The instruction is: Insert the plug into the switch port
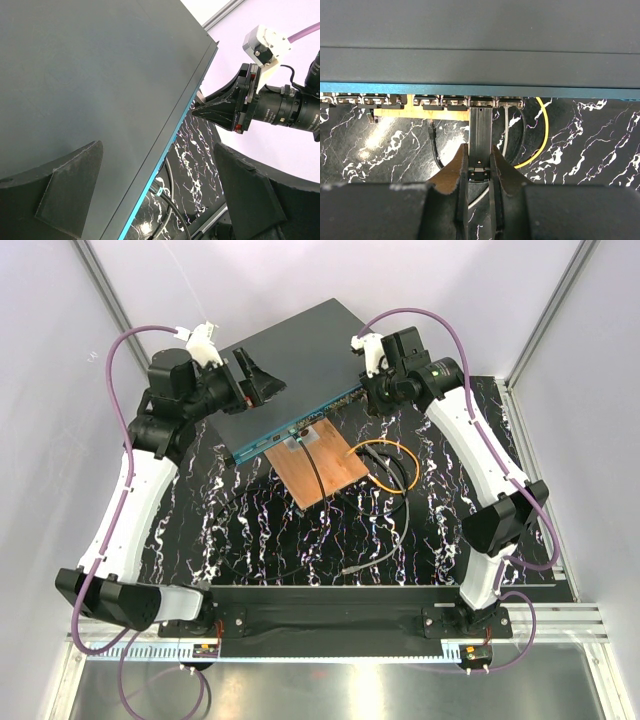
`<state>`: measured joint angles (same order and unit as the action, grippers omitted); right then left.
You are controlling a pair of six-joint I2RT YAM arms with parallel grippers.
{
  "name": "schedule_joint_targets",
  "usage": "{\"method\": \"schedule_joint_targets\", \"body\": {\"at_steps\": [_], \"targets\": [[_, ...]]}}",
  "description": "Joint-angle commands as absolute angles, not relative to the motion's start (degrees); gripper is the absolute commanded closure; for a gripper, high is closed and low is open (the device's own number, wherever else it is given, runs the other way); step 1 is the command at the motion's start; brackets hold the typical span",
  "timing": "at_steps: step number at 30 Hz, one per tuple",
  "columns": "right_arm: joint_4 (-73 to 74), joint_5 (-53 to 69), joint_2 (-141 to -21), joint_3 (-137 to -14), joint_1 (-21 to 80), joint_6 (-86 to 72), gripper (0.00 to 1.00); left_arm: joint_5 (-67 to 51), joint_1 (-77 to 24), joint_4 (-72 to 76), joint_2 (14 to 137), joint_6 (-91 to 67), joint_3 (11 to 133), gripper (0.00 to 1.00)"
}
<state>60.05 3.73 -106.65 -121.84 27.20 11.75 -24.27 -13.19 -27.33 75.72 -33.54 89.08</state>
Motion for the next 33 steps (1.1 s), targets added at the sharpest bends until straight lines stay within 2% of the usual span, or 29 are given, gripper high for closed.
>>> {"method": "schedule_joint_targets", "body": {"at_steps": [1,30,33], "targets": [[55.37,6.59,-107.84,-123.49,27.77,12.83,1.0,-26.1,-12.83,-24.43,76.11,-34.19,90.35,0.01],[56.42,9.05,-111.09,-133.68,28.56,10.28,1.0,-26.45,-12.83,-24.08,76.47,-34.98,90.0,0.01],[56.86,8.96,-112.06,-134.91,28.56,10.81,0.9,-26.46,-12.83,-23.99,76.64,-35.07,89.82,0.01]]}}
